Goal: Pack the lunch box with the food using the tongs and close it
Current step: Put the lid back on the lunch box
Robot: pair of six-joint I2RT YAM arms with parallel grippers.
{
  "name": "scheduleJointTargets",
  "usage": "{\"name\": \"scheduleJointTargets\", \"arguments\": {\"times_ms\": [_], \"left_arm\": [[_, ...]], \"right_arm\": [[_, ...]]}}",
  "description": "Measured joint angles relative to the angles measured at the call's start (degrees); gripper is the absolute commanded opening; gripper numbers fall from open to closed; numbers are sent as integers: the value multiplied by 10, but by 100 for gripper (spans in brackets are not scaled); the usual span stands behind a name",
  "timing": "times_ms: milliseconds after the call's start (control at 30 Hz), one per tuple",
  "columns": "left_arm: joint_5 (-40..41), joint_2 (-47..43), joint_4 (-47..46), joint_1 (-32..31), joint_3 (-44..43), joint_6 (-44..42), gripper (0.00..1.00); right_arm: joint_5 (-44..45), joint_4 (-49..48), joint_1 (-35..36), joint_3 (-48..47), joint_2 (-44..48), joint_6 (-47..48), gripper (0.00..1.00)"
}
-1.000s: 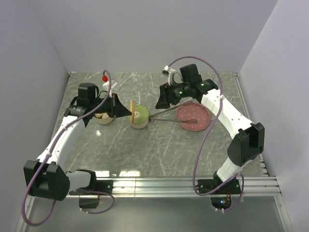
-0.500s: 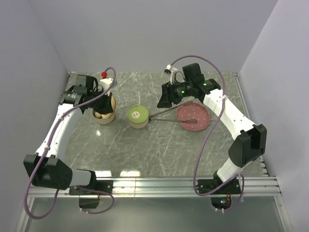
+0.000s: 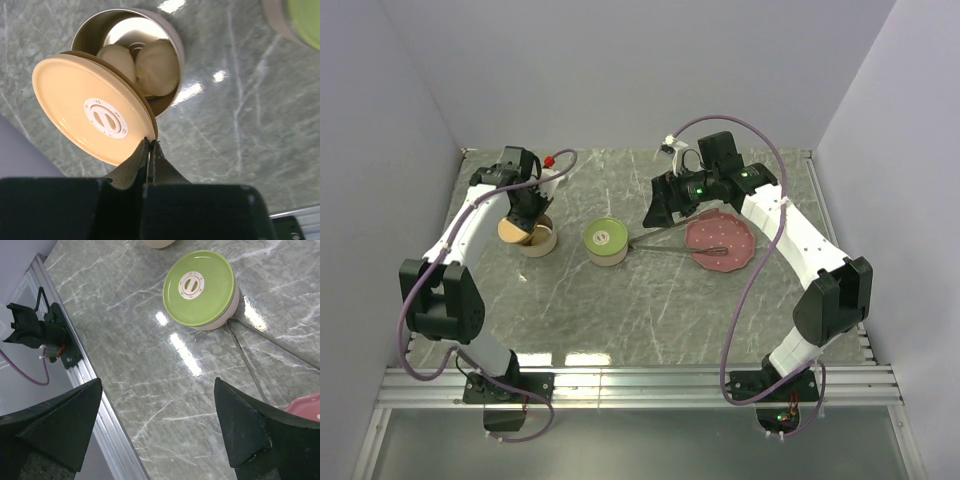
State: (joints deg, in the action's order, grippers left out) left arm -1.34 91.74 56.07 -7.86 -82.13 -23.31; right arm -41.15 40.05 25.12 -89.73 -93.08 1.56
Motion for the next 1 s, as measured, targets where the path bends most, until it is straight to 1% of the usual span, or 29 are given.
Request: {"name": "scheduleJointTargets", "arguments": {"times_ms": [267, 500, 633, 1000], "left_arm": [[52, 55, -14, -18, -13, -21, 0], [70, 94, -31, -54, -19, -24, 0], [72, 113, -31, -63, -20, -23, 0], [78, 120, -31, -68, -6, -21, 0]], "right_arm": [[2, 3, 0, 0, 0, 0, 100], [2, 11, -4, 0, 0, 3, 100], [2, 16, -9, 0, 0, 5, 100], [-2, 21, -16, 0, 0, 9, 100]]}}
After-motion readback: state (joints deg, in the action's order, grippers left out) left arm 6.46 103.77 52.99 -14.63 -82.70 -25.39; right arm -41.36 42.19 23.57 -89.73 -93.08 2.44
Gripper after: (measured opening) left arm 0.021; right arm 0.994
